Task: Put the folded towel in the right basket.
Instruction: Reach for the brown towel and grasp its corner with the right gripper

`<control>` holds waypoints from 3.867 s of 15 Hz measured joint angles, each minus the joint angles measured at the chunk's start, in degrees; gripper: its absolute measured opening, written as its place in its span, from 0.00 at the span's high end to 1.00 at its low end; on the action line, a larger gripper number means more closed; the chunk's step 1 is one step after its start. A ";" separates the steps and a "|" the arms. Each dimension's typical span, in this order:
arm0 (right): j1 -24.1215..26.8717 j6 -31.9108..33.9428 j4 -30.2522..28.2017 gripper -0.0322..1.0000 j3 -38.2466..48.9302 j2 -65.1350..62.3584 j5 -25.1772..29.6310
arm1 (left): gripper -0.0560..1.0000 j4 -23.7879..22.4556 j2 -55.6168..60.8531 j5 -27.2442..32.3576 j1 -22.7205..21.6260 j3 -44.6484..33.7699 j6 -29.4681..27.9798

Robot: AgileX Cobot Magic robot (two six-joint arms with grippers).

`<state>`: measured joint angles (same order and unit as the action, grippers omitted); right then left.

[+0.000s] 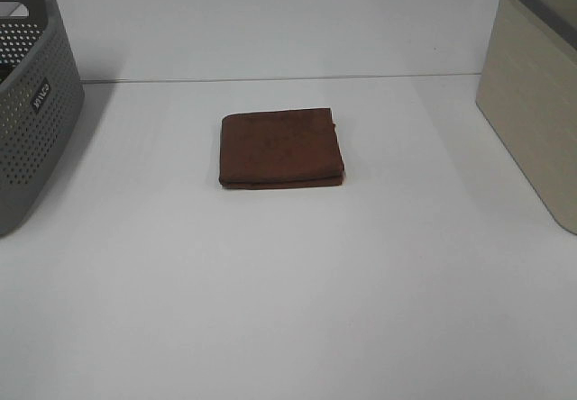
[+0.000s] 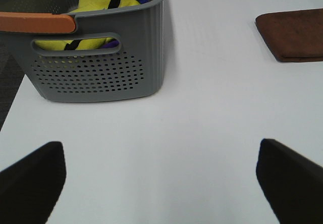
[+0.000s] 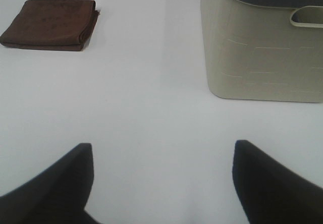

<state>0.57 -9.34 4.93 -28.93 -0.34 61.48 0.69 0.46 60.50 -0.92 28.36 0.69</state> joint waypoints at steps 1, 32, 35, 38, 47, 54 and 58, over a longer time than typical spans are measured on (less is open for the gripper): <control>0.00 0.00 0.00 0.26 0.00 0.00 0.00 | 0.02 0.00 0.00 0.00 0.00 0.00 0.00; 0.00 0.00 0.00 0.26 0.00 0.00 0.00 | 0.02 0.00 0.00 0.00 0.00 0.00 0.00; 0.00 0.00 0.00 0.26 0.00 0.00 0.00 | 0.02 0.00 0.00 0.00 0.00 0.00 0.00; 0.00 0.00 0.00 0.26 0.00 0.00 0.00 | 0.02 0.00 0.00 0.00 0.00 0.00 0.00; 0.00 0.00 0.00 0.26 0.00 0.00 0.00 | 0.02 0.00 0.00 0.00 0.00 0.00 0.00; 0.00 0.00 0.00 0.26 0.00 0.00 0.00 | 0.02 0.00 0.00 0.00 0.00 0.00 0.00; 0.00 0.00 -0.06 0.26 -1.43 4.18 -5.39 | 0.02 0.00 0.00 0.00 0.00 0.00 0.00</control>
<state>0.57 -9.34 4.87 -30.37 3.84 56.09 0.69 0.46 60.50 -0.92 28.36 0.69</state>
